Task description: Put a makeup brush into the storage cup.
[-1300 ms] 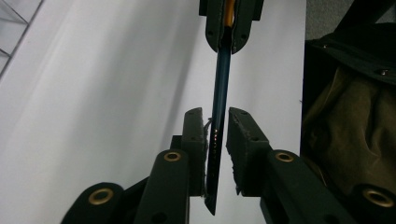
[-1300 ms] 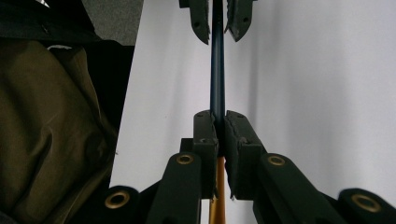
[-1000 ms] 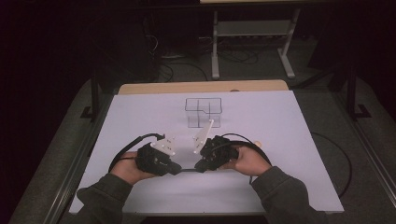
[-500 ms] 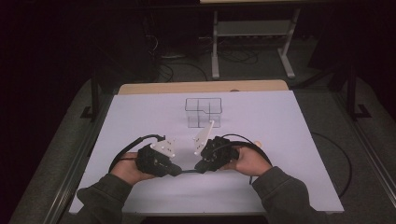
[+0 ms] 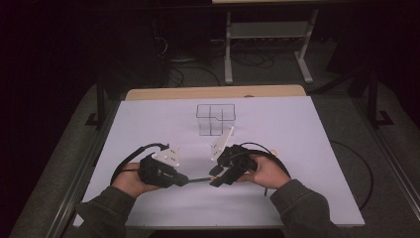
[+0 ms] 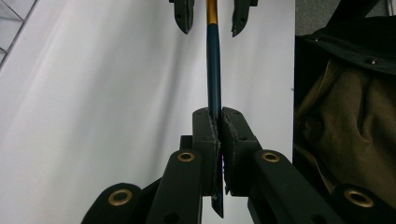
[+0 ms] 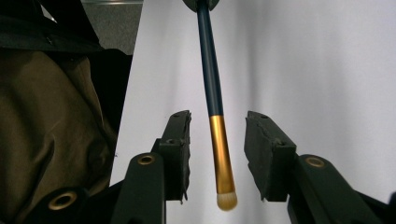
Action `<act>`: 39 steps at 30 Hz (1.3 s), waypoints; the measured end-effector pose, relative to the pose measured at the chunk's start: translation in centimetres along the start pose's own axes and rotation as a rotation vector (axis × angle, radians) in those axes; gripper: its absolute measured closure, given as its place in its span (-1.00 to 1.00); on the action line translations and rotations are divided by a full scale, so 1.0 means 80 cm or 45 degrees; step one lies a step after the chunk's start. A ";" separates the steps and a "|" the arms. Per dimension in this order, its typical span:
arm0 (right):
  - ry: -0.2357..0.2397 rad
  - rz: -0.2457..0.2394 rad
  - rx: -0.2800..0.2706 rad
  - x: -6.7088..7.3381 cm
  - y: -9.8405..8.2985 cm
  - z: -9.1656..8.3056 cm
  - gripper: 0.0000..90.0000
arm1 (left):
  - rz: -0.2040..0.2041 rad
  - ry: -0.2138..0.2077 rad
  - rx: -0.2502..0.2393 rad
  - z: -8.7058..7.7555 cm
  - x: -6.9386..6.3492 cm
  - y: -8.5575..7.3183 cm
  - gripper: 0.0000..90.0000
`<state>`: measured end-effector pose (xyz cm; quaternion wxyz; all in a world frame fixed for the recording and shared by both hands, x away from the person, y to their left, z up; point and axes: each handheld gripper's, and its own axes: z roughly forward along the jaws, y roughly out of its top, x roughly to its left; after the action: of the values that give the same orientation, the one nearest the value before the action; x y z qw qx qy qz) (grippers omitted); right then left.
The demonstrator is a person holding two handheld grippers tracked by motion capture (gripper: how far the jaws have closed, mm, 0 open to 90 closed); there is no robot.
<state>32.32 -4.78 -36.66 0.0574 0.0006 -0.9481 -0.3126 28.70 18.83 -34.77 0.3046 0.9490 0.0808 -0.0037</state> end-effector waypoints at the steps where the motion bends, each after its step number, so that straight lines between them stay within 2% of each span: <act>1: 0.000 -0.007 -0.005 0.000 0.000 0.000 0.37 | -0.004 -0.002 -0.006 0.000 0.000 -0.001 0.88; 7: 0.010 -0.021 -0.007 -0.001 0.000 0.001 0.61 | -0.006 -0.006 -0.030 -0.002 -0.001 -0.005 0.88; 10: 0.036 -0.034 -0.013 -0.002 0.001 0.001 0.79 | -0.001 -0.016 -0.028 0.000 -0.001 -0.005 0.88; 13: 0.069 -0.030 -0.009 -0.003 0.000 0.001 0.83 | 0.005 -0.027 -0.014 0.001 -0.001 -0.004 0.88; 19: 0.090 -0.035 0.016 0.000 0.002 -0.002 0.85 | -0.001 -0.049 0.012 0.006 0.000 -0.001 0.85; 26: 0.039 -0.097 0.080 0.006 0.013 -0.008 0.85 | 0.011 -0.037 0.049 0.012 -0.004 0.008 0.70; 28: 0.025 -0.090 0.116 0.009 0.017 -0.008 0.85 | 0.013 -0.025 0.049 0.014 -0.005 0.011 0.68; 31: 0.015 -0.111 0.145 0.011 0.022 -0.007 0.85 | 0.026 -0.018 0.055 0.016 -0.007 0.014 0.71; 39: 0.012 -0.132 0.144 0.014 0.027 -0.009 0.85 | 0.038 -0.014 0.064 0.024 -0.009 0.014 0.86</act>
<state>31.37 -3.53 -34.69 0.0454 0.0546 -0.9627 -0.2610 28.23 16.72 -35.67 0.2812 0.9574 0.0647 -0.0064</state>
